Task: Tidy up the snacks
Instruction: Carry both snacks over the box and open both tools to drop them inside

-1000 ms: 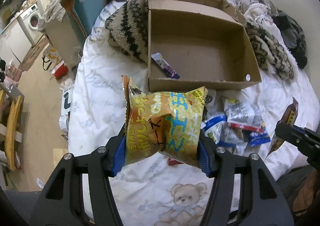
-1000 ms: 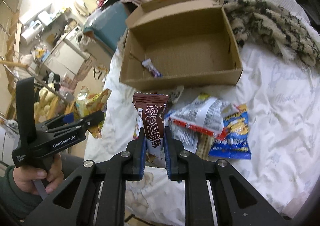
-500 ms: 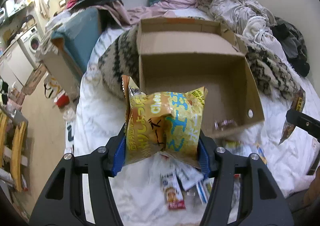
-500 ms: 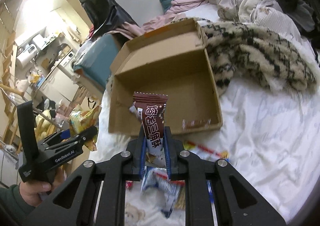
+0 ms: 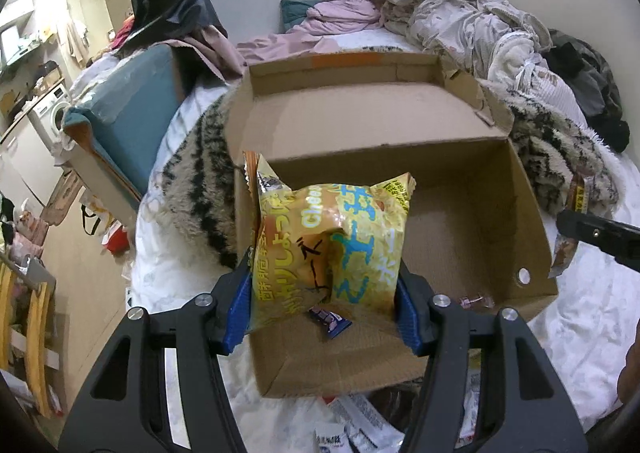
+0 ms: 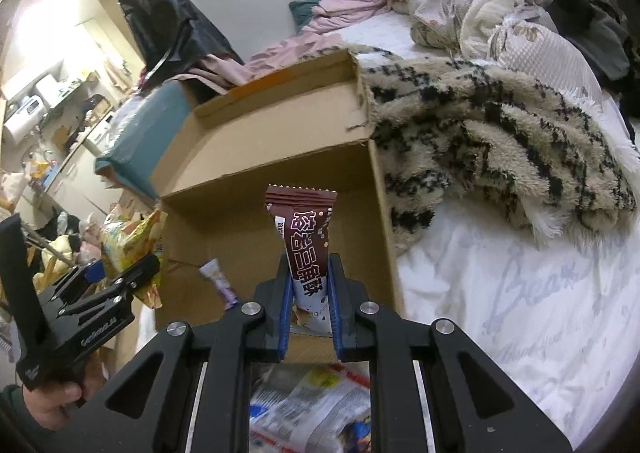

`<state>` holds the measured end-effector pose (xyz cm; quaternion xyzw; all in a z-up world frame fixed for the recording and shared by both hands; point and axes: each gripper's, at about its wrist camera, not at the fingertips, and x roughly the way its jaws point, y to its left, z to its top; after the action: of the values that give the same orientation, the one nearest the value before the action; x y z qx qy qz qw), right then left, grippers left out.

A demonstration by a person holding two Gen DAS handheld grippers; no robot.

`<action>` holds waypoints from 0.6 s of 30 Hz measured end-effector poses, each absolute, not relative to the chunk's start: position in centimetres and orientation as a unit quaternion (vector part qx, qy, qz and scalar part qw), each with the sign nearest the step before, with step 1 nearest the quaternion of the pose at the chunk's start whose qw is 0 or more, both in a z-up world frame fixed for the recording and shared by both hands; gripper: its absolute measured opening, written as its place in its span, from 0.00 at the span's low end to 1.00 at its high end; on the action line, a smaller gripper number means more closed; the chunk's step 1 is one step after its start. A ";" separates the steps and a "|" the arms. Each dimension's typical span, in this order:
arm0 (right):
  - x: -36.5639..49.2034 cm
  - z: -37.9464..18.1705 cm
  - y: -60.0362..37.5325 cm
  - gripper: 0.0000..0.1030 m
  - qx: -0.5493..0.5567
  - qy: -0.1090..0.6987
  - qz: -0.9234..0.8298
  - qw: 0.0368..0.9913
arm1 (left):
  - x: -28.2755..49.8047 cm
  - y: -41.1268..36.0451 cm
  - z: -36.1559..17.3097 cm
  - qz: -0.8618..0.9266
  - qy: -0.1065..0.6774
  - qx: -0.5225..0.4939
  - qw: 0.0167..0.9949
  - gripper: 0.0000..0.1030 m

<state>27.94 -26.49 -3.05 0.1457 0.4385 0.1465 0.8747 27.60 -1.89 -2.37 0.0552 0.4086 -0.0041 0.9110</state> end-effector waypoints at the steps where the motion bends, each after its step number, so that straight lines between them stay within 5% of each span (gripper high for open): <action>1: 28.3 -3.8 -26.4 0.16 0.146 0.446 0.142 0.872 | 27.7 -2.0 -2.8 -0.004 0.412 0.055 0.910 0.55; 18: 28.6 -7.5 -24.2 0.17 0.117 0.517 0.128 0.838 | 28.1 -1.8 -4.8 -0.006 0.437 0.056 0.898 0.56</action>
<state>28.58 -24.17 -7.46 0.1173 0.5168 0.1280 0.8383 28.15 -1.78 -4.77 0.0557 0.4374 -0.0062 0.8975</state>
